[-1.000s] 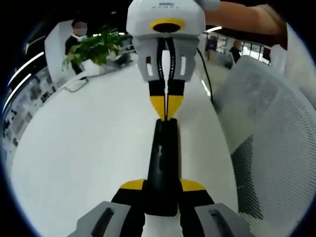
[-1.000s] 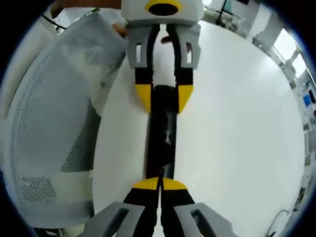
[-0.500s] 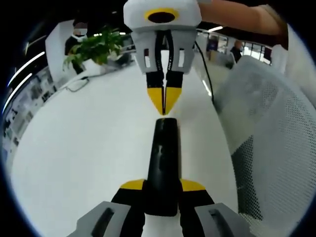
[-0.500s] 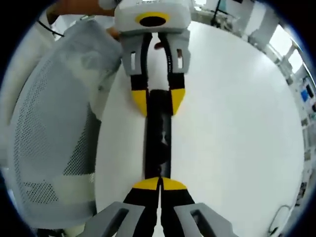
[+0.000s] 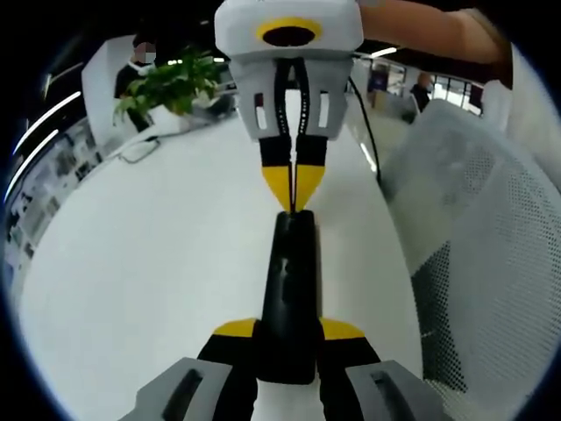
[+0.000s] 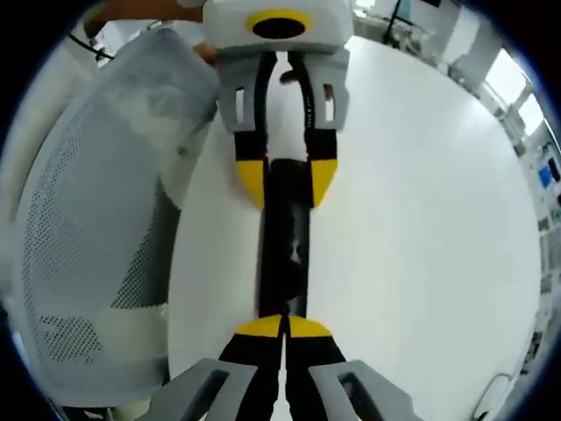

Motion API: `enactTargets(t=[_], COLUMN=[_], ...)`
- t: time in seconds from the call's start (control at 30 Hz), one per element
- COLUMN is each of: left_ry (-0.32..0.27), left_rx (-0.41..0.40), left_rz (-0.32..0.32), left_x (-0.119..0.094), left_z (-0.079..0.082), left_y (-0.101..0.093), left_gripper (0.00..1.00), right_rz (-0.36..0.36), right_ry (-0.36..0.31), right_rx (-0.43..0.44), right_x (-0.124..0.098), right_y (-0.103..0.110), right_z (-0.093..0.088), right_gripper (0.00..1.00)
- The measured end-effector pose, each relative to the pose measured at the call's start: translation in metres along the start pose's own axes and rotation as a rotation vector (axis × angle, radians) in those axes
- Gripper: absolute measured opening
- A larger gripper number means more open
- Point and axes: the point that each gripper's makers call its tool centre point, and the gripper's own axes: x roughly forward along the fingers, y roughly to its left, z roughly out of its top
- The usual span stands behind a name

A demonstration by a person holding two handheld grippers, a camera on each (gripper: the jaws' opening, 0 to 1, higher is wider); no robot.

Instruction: Press the specified remote control buttons in sequence, fully releasing each button before pressing the next.

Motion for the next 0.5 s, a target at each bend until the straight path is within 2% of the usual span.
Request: enactTargets(t=[0.4, 0.5], left_ry=[-0.006, -0.006], left_rx=[-0.003, -0.002], left_rz=[0.000, 0.001], left_x=[0.0001, 0.0000], left_z=[-0.0002, -0.0005], left_y=[0.0010, 0.0007], left_gripper=[0.24, 0.24], right_rz=[0.030, 0.024], right_ry=[-0.014, 0.003], right_rx=[0.017, 0.002], right_x=[0.0064, 0.0084], right_y=[0.0010, 0.0019], right_z=[0.0052, 0.0033], right_gripper=[0.00, 0.00])
